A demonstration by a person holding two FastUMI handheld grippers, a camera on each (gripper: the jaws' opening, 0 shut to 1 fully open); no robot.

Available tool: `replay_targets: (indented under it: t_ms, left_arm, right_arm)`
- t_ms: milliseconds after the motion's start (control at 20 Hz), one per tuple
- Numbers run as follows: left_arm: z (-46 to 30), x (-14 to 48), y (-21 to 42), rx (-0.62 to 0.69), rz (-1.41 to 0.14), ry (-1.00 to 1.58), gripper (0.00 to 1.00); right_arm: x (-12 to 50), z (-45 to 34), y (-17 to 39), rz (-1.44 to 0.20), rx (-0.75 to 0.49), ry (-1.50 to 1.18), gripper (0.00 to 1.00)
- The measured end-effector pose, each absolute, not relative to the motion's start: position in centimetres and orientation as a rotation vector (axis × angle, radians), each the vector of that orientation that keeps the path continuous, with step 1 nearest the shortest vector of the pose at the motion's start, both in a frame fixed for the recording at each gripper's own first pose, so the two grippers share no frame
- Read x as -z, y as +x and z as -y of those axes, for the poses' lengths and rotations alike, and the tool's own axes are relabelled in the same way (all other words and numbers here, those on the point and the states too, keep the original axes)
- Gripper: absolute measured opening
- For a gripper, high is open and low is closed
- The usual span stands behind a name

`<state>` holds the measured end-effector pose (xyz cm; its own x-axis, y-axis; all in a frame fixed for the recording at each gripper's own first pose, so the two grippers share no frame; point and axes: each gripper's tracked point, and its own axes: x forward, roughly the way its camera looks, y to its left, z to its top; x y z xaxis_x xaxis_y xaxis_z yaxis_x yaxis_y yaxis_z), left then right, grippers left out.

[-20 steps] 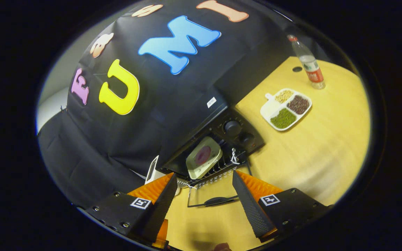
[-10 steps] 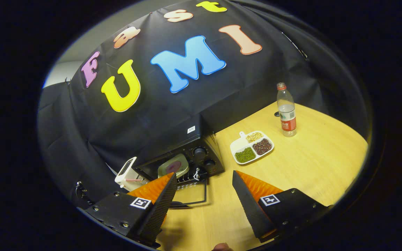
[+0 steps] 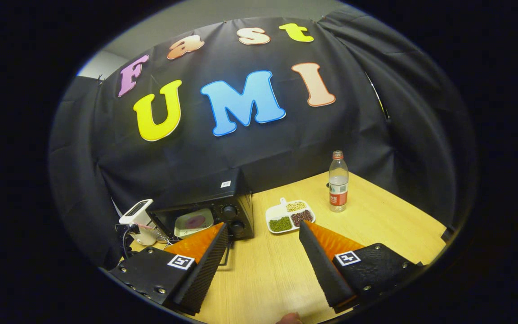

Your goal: Open the electric oven with the left hand, put the food in, and close the electric oven.

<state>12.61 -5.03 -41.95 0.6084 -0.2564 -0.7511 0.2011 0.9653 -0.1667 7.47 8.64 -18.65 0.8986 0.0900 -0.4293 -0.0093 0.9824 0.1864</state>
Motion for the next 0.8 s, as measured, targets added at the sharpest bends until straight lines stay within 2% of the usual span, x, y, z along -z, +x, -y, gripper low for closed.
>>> replay_targets:
  t_ms: [200, 350, 400, 450, 650, 800]
  left_arm:
    - [5.4, 42.4, 13.7, 0.257, -0.867, -0.036, 1.0]
    - [5.5, 42.4, 13.7, 0.253, -0.858, -0.004, 0.98]
    - [5.5, 42.1, 13.7, 0.246, -0.854, -0.002, 1.0]
    - [5.6, 41.8, 13.8, 0.244, -0.85, 0.004, 0.98]
    - [5.5, 39.3, 14.3, 0.241, -0.812, -0.016, 1.0]
    - [5.5, 37.2, 15.3, 0.228, -0.784, -0.059, 0.97]
  right_arm:
    - [17.3, -7.4, 7.3, -0.405, -0.037, 0.069, 0.98]
    - [16.8, -7.3, 7.3, -0.388, -0.037, 0.038, 0.98]
    - [16.8, -7.2, 7.3, -0.386, -0.037, 0.039, 0.98]
    - [16.9, -7.2, 7.2, -0.391, -0.039, 0.038, 0.98]
    - [17.0, -6.9, 6.6, -0.401, -0.055, 0.065, 0.98]
    - [17.5, -7.3, 6.9, -0.413, -0.065, 0.089, 0.98]
